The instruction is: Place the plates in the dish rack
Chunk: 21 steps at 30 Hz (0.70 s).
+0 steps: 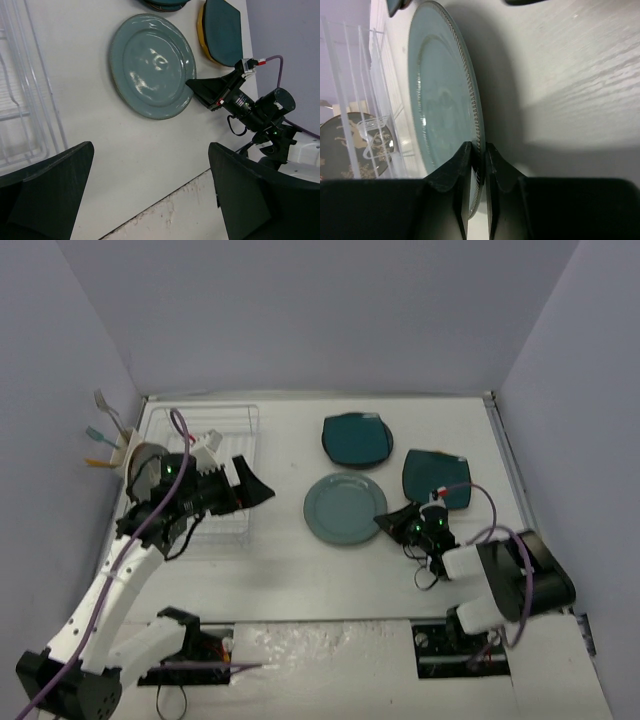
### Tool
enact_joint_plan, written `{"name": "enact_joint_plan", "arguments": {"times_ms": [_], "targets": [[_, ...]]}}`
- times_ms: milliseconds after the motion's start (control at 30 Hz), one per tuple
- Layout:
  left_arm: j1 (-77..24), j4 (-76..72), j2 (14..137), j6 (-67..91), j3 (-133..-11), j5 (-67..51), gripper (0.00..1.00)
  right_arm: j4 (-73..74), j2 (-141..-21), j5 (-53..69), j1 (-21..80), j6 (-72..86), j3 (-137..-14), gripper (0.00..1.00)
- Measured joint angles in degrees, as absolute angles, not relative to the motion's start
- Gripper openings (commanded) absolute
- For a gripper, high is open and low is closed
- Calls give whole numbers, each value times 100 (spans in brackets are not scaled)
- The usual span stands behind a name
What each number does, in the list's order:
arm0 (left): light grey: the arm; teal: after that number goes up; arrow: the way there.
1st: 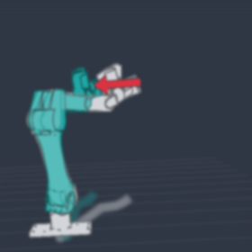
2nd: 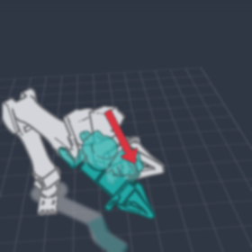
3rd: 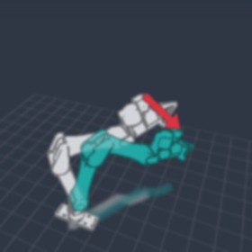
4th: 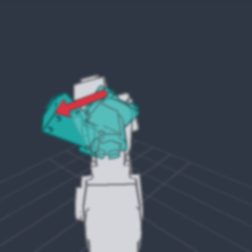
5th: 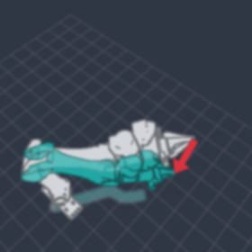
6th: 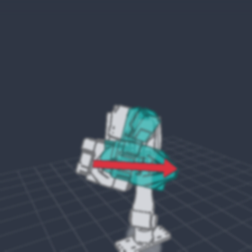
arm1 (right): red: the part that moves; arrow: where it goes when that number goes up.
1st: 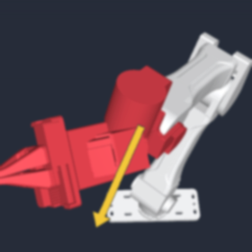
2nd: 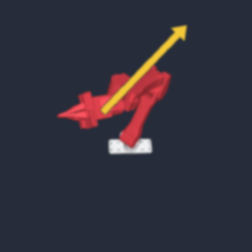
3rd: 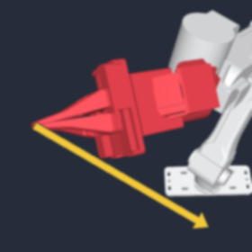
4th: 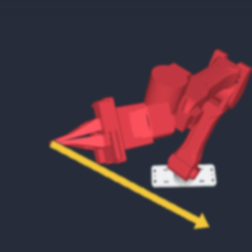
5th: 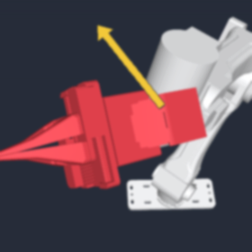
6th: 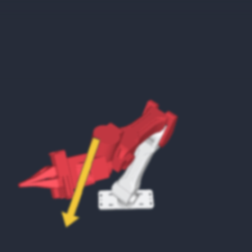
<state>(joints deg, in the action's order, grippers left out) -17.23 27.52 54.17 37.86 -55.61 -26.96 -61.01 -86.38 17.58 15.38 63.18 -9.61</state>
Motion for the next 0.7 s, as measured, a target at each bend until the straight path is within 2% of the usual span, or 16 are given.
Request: {"name": "enact_joint_plan", "arguments": {"times_ms": [200,300,700], "targets": [[-2427,2247,5492,4521,-5249,-2429,97,-4379,-6574,1645,1566,6271,-1092,0],[-2862,2057,5685,4980,-5170,-2196,97,-3510,-5930,1518,1579,6210,-1290,0],[-4121,950,7648,6630,-5009,-1814,97,-2474,-5592,1451,1574,6887,-1360,0]]}}
